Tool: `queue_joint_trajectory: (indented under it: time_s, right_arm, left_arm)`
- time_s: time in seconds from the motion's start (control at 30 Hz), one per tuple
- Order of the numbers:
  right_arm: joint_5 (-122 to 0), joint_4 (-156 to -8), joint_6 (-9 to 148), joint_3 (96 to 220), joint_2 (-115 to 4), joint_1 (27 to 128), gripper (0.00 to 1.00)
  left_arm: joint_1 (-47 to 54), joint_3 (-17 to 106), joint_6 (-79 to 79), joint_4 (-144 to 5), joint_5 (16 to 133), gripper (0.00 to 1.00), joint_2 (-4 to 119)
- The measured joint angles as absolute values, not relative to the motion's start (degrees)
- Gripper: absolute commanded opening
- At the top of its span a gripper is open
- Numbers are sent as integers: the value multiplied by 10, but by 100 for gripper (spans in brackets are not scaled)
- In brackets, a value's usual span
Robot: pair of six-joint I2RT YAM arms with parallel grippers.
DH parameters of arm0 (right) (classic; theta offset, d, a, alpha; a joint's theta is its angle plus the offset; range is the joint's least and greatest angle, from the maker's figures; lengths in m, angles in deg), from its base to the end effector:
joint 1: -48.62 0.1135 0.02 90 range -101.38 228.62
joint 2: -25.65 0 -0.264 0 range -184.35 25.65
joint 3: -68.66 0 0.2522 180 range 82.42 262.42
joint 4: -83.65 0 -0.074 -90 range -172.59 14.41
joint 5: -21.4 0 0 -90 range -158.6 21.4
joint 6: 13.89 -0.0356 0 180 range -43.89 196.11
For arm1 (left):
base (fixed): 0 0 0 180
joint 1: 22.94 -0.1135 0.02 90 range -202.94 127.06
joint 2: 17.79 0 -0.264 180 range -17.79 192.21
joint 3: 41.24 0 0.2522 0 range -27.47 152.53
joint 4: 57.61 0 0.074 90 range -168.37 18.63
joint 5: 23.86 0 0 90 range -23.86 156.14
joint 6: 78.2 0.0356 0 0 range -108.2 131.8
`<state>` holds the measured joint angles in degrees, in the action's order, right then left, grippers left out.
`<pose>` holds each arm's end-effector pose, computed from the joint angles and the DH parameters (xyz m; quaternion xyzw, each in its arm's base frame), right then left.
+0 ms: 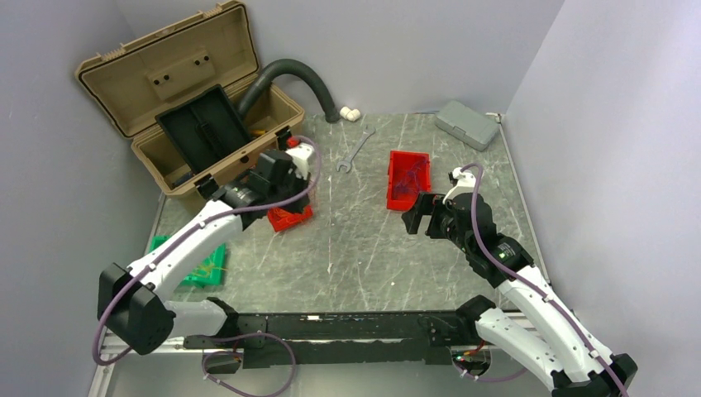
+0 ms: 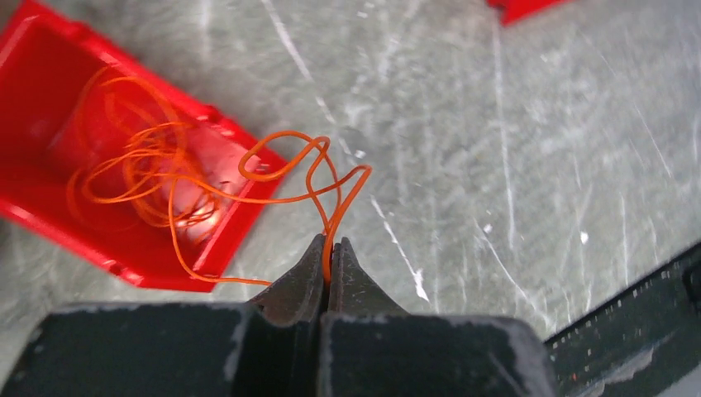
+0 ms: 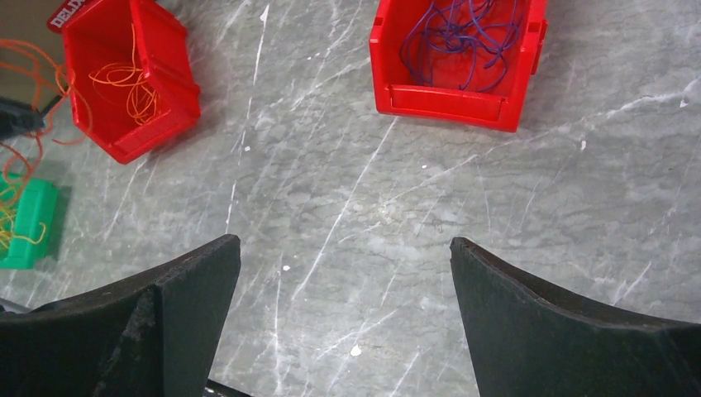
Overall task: Untangle the cables
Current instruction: Place the cable in the bin.
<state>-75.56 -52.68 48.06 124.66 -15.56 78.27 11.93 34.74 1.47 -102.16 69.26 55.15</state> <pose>0.1420 0.0759 0.2990 0.0189 0.8599 0.1991 0.4697 0.2257 -0.1596 0.3067 0.2046 0.8883 -0.1807 0.3694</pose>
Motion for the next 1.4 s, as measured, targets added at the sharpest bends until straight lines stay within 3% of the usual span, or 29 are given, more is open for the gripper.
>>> queue_joint_trajectory:
  time_s: [0.17,0.4,0.9,0.97,1.1,1.4]
  right_arm:
    - [-754,-527,481,1247,-156,782,100]
    - [-755,-522,482,1258,-151,780,99]
    - [-760,-509,483,1273,-126,775,99]
    - [-760,-508,483,1273,-124,775,99]
    - [-760,-503,483,1273,-125,774,100]
    - [-759,-500,482,1273,-137,773,100]
  left_arm:
    - [29,346,-12,-1019,693,0,561]
    - [-62,344,-40,-984,690,0,667]
    - [-63,388,-106,-879,630,0,868]
    - [-58,389,-115,-879,617,5,869]
    - [-45,389,-110,-895,589,25,858]
    - [7,389,-97,-951,568,54,761]
